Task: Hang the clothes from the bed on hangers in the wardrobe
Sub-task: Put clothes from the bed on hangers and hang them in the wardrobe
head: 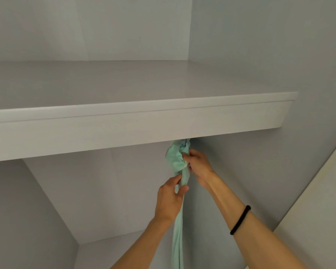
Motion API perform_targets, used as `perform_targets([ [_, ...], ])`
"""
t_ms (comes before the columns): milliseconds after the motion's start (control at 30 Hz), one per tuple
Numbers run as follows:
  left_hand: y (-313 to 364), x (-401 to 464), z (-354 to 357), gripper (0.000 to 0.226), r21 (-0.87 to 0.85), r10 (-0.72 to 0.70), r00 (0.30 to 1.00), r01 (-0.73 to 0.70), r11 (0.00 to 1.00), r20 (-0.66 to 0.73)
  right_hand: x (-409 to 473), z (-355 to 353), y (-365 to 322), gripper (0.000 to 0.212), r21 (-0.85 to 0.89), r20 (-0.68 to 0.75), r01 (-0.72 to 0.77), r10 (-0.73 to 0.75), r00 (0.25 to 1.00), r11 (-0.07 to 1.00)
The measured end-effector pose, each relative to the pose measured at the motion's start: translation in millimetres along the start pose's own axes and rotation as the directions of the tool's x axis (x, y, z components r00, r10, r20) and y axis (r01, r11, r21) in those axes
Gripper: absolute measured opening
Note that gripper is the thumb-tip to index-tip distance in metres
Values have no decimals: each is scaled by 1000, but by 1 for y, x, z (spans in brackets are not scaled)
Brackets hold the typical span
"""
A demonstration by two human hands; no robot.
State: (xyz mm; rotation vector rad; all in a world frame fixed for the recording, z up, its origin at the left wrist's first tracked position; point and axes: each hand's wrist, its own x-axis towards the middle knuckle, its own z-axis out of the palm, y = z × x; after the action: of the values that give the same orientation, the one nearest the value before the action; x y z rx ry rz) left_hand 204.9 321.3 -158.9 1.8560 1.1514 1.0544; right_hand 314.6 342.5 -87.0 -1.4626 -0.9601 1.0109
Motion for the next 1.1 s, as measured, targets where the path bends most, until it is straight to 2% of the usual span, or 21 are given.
perform_targets([
  [133, -6, -6, -4, 37, 51, 85, 996, -86, 995, 26, -5, -5, 1, 17, -31, -23, 50, -51, 998, 998],
  [233, -23, -16, -14, 24, 93, 204, 979, -205, 974, 23, -18, -13, 7, 16, -69, -61, 82, -86, 994, 994],
  [300, -38, -20, -25, 16, 141, 243, 970, -236, 961, -34, -24, -20, 5, 16, -106, -115, 122, -134, 984, 987],
  [400, -51, -20, -40, 16, 166, 222, 972, -206, 964, -82, -24, -27, -2, 13, -314, -179, 151, -215, 960, 937],
  [533, -42, -11, -48, 17, 133, 238, 967, -225, 965, -91, -34, -32, -3, 17, -636, -213, 125, -329, 920, 761],
  [600, -36, -7, -52, 17, 136, 253, 963, -239, 961, -95, -47, -32, 7, 19, -710, -188, 135, -371, 910, 691],
  [800, -36, -7, -77, 36, 227, 316, 939, -282, 932, -132, -102, -37, 52, 22, -746, -168, 148, -398, 902, 650],
  [933, -50, -14, -97, 41, 313, 301, 953, -276, 909, -33, -134, -35, 67, 22, -782, -92, 199, -425, 900, 591],
  [1000, -59, -23, -107, 43, 384, 315, 948, -303, 872, 33, -152, -31, 69, 28, -787, -113, 201, -456, 883, 583],
  [1100, -68, -36, -120, 48, 378, 334, 936, -352, 856, 114, -185, -26, 75, 31, -791, -168, 175, -483, 859, 586],
])
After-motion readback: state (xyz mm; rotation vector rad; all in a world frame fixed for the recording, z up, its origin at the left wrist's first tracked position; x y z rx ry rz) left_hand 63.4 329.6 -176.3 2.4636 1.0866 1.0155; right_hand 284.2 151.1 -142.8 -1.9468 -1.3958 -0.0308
